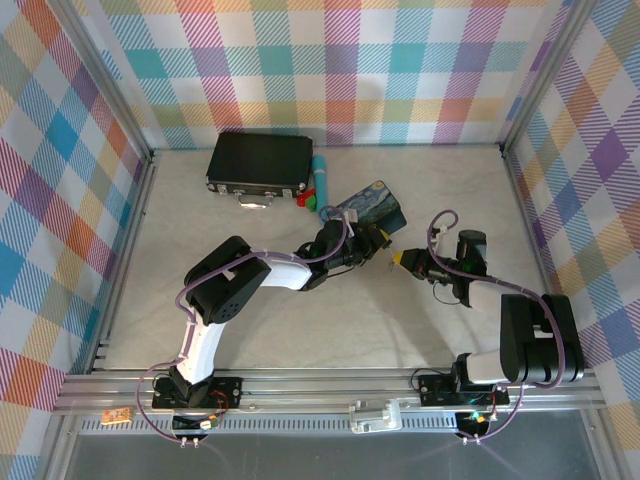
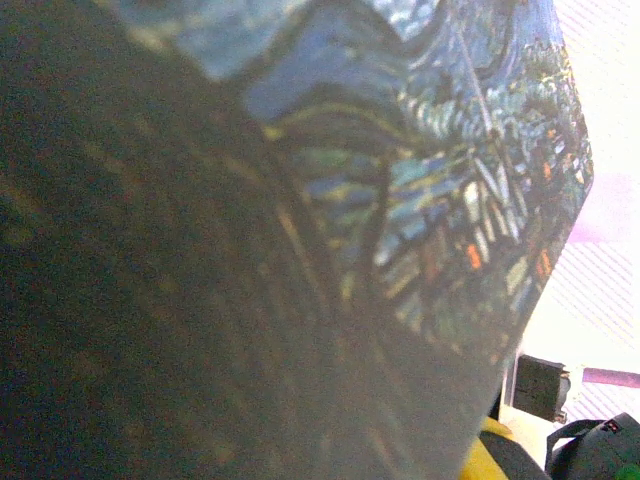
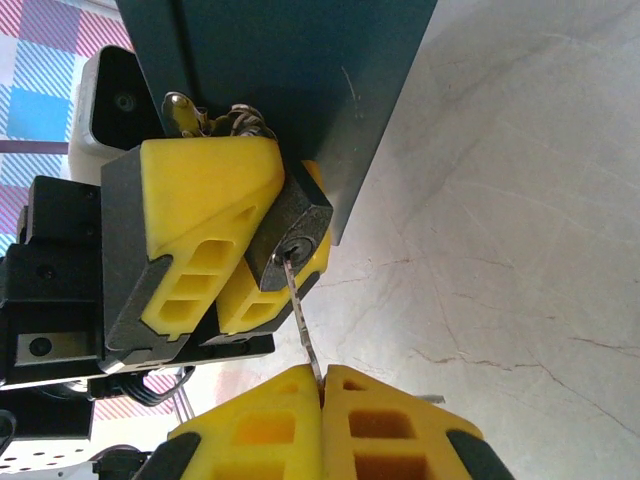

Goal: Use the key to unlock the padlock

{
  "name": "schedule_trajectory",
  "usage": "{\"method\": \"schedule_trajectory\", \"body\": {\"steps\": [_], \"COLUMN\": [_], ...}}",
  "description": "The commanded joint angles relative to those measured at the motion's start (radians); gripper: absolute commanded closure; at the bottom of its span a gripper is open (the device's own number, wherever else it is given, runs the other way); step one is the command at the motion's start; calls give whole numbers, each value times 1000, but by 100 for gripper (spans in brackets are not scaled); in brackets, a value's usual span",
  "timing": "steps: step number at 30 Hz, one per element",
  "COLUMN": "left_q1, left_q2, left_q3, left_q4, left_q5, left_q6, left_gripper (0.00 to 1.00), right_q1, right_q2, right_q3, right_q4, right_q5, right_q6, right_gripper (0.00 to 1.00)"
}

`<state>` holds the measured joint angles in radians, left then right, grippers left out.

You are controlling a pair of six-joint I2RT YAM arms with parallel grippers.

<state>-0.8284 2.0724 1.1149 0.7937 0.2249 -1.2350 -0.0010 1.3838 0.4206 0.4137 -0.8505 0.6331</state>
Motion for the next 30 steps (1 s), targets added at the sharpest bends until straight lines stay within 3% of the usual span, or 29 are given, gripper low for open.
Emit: {"method": "schedule_trajectory", "body": {"steps": [1,10,14,20,30], "left_q1": [2,-18,-20,-20,-20], "left_q2": [-8,-7,6,19,26], "left_q3": [-3,11,2,-15,-25], "left_q4": [78,79,121,192,217], "left_q5": [37,81,127,202,199], "left_q6": [-21,-21,-17,-4,3], "left_gripper": [100,100,100,100,100], "right_q1": [-7,-8,-12,-22,-25], "right_q2": [18,46,47,106,174], "right_q3": [31,55,92,144,149], "right_q4": [43,61,-41,-63,35], "right_q5": [-31,-49,-23,-59,-113], "right_q6": [2,-4,-42,18,144], "right_gripper": [100,100,100,100,100]}}
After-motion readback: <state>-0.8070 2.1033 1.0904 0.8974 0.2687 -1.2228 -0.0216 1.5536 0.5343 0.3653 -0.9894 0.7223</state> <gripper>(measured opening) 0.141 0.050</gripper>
